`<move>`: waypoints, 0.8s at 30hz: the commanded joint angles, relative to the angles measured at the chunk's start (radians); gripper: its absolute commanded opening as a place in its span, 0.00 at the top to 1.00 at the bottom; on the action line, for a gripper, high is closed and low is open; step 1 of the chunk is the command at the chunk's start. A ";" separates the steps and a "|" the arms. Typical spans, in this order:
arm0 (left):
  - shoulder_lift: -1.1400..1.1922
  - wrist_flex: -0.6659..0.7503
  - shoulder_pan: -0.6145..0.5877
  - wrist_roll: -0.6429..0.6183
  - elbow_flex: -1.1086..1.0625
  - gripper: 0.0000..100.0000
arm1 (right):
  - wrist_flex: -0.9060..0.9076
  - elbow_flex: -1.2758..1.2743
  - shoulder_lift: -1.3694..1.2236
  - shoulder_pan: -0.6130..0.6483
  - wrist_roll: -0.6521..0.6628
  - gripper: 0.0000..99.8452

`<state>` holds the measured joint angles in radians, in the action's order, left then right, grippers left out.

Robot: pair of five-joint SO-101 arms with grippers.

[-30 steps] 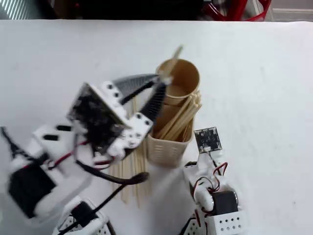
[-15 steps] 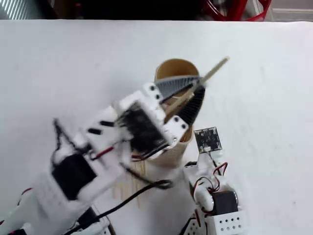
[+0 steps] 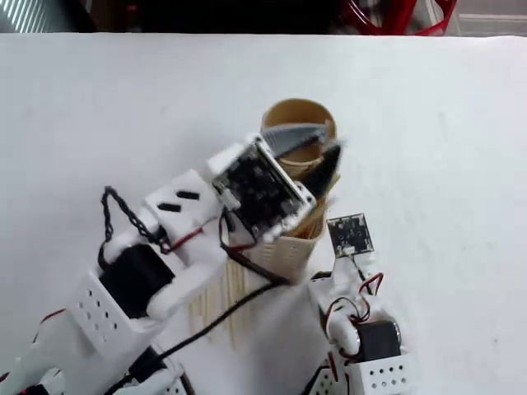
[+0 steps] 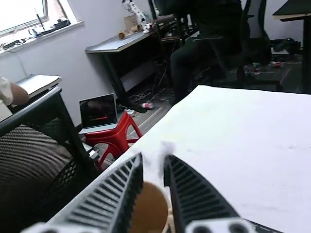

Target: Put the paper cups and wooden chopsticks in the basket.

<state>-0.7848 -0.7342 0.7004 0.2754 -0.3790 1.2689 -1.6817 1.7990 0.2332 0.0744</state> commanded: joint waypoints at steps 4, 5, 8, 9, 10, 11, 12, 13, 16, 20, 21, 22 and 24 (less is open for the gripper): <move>0.001 -0.060 -0.251 -0.060 0.071 0.91 | 0.004 -0.009 0.007 -0.002 0.002 0.98; 0.001 -0.091 -0.334 -0.115 0.084 0.91 | 0.004 -0.009 0.007 -0.002 0.002 0.98; 0.004 -0.199 -0.639 -0.264 0.097 0.91 | 0.004 -0.009 0.007 -0.002 0.002 0.98; 0.008 -0.227 -0.745 -0.298 0.095 0.91 | 0.004 -0.009 0.007 -0.002 0.002 0.98; 0.008 -0.247 -0.852 -0.325 0.084 0.91 | 0.004 -0.009 0.007 -0.002 0.002 0.98; 0.013 -0.249 -0.940 -0.344 0.052 0.91 | 0.004 -0.009 0.007 -0.002 0.002 0.98; 0.024 -0.224 -1.004 -0.353 0.002 0.90 | 0.004 -0.009 0.007 -0.002 0.002 0.98; 0.048 -0.196 -1.024 -0.336 -0.061 0.90 | 0.004 -0.009 0.007 -0.002 0.002 0.98; 0.180 -0.064 -0.995 -0.259 -0.275 0.90 | 0.004 -0.009 0.007 -0.002 0.002 0.98; 0.423 -0.029 -0.888 -0.183 -0.315 0.90 | 0.004 -0.009 0.007 -0.004 0.002 0.98; 0.472 -0.063 -0.862 -0.153 -0.287 0.90 | 0.004 -0.009 0.007 -0.004 0.002 0.98; 0.516 -0.089 -0.837 -0.137 -0.267 0.90 | 0.004 -0.009 0.007 -0.004 0.002 0.98; 0.593 -0.106 -0.792 -0.140 -0.238 0.90 | 0.004 -0.009 0.007 -0.004 0.002 0.98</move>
<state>-0.2800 -0.8232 -0.1573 0.1158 -0.6843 1.2689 -1.6817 1.7990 0.2332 0.0744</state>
